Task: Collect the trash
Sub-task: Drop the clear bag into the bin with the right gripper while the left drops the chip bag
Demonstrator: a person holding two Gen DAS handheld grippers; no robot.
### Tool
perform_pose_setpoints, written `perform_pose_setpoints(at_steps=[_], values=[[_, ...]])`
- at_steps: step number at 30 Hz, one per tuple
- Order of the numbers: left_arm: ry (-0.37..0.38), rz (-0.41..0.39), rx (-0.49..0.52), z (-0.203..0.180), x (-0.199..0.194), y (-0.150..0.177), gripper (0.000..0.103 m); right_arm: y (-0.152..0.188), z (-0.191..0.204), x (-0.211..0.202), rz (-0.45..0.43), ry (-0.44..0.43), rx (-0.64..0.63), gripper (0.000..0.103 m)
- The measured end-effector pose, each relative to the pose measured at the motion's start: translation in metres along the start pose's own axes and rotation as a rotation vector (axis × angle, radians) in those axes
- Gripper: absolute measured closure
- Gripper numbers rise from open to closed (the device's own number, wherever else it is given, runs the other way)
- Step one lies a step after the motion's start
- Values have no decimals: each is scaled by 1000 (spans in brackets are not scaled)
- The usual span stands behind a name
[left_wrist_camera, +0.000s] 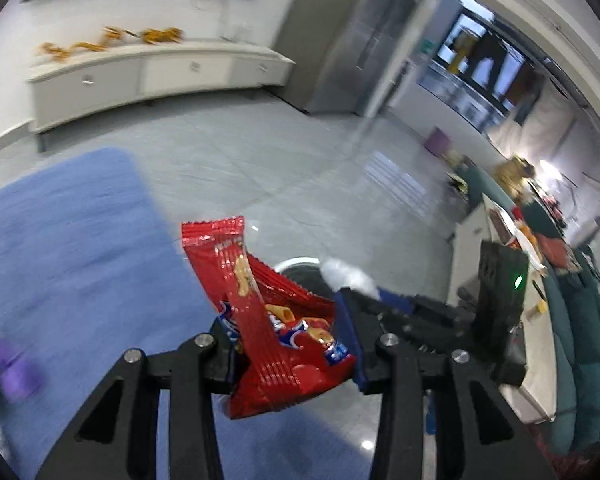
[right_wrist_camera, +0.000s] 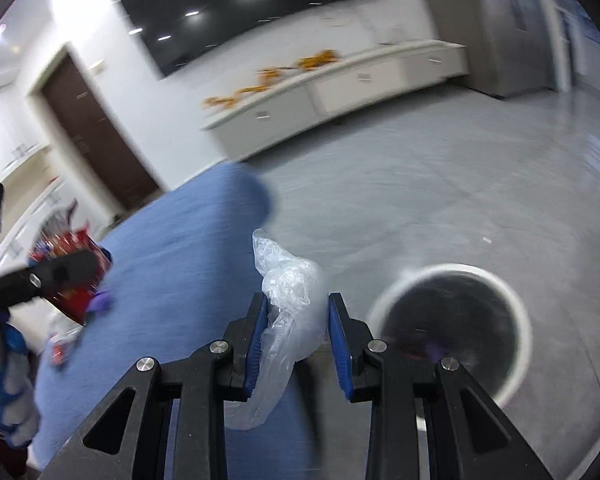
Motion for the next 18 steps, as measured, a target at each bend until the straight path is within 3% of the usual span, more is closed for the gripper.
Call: perform_pose_setpoints(at_steps=[4,7,9,11,13,15,18], values=[[64,97,7,-19,88,-36,62,-11,-72,14,1,108,93,74],[85,181,6,-28,154,-45,58,-12,-108,28,26,151,143,74],[95,228,-3,-30,187,-45,45,-9,-131,43,55,179,173,74],[115,272,-23,-31,213,-39,40,-5,-147,53,79,199,191,73],[141,320,-52,-33,234,-30,34,0,-162,65,104,223,214,67],[164,352,-89,-31,250,-26,32,5,-173,72,116,239,237,45],[191,351,-124,-31,252,-21,31,10,-185,72,120,254,262,43]])
Point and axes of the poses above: each gripper's, at about its wrist camera, not at the fingertips, and x roughly the way its jaws point, z to its left, y to its underside, the point moved 1 cm from there along x, roughly the way its jaws point, and after that the axes turned 10 degrees about x, right-handed, at the moved point
